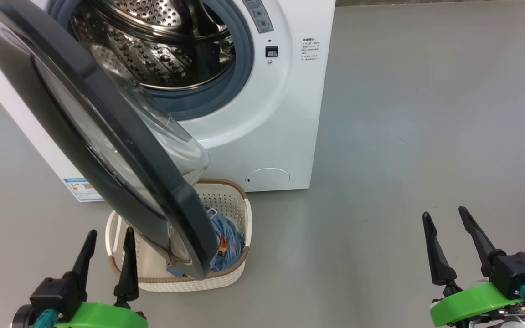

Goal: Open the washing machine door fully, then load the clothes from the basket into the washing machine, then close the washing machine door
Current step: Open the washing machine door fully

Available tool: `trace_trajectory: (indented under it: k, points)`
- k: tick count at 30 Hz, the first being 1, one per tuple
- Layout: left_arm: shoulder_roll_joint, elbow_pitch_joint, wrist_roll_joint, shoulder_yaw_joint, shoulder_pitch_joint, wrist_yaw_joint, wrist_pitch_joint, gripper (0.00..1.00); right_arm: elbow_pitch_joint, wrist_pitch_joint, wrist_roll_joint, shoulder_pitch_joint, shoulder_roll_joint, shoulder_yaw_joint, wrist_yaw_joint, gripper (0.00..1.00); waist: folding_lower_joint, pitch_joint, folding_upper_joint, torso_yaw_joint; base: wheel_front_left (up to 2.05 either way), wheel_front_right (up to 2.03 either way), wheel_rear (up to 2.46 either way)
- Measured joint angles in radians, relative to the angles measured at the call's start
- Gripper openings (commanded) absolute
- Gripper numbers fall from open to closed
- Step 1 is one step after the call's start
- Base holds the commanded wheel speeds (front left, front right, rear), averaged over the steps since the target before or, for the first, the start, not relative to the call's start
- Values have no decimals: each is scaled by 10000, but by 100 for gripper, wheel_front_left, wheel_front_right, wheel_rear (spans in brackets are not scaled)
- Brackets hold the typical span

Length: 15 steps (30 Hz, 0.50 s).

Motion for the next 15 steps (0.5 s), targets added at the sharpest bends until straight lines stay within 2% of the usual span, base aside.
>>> trace_trajectory:
  k: [15]
  points:
    - [-2,-2,46,-15,12,0,0,100,242,0,-10,49,54,-13,0,100,0,-105,0,23,0,0,0]
